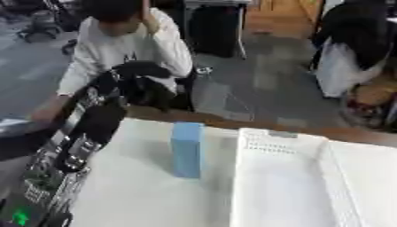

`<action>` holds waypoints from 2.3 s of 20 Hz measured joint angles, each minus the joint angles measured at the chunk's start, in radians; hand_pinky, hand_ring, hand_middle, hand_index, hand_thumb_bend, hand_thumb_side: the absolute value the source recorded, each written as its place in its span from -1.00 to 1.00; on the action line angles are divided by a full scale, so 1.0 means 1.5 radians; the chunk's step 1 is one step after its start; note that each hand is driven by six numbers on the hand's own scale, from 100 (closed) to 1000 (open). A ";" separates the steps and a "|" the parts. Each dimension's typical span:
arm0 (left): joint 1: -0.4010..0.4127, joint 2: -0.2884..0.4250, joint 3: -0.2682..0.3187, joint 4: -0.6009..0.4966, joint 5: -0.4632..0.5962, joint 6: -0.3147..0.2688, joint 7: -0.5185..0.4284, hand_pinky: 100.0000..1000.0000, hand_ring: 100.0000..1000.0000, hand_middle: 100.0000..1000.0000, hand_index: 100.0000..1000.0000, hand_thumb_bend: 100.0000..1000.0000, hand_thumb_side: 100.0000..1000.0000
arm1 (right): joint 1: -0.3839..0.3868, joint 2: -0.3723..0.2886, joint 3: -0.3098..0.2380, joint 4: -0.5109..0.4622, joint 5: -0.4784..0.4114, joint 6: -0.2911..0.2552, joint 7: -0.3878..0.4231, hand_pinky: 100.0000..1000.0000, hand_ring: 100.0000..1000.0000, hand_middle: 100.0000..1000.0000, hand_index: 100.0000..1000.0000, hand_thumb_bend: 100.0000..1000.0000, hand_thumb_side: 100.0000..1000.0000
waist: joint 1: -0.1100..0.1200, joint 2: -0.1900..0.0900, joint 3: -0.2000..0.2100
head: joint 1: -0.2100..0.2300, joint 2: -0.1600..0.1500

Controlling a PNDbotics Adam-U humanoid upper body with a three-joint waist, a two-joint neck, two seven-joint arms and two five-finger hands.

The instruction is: Pick up objects on the table and place them in the box.

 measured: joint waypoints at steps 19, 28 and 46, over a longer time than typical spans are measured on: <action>-0.108 0.118 -0.035 0.216 -0.066 -0.107 -0.051 0.16 0.29 0.58 0.81 0.33 0.25 | 0.000 -0.012 -0.025 0.000 -0.025 0.010 -0.010 -1.00 -0.53 -0.66 -0.31 -1.00 0.47 | 0.011 -0.007 -0.029 | -0.001 0.001; -0.175 0.148 -0.052 0.342 -0.156 -0.146 -0.086 0.20 0.32 0.63 0.87 0.78 0.20 | 0.000 -0.019 -0.025 0.000 -0.040 0.002 -0.002 -1.00 -0.52 -0.66 -0.30 -1.00 0.48 | 0.012 -0.011 -0.037 | 0.004 0.005; -0.250 0.171 -0.074 0.504 -0.302 -0.172 -0.095 0.31 0.41 0.67 0.89 0.73 0.36 | 0.000 -0.023 -0.025 0.000 -0.047 -0.010 0.010 -1.00 -0.52 -0.66 -0.30 -1.00 0.47 | 0.014 -0.015 -0.042 | 0.017 0.000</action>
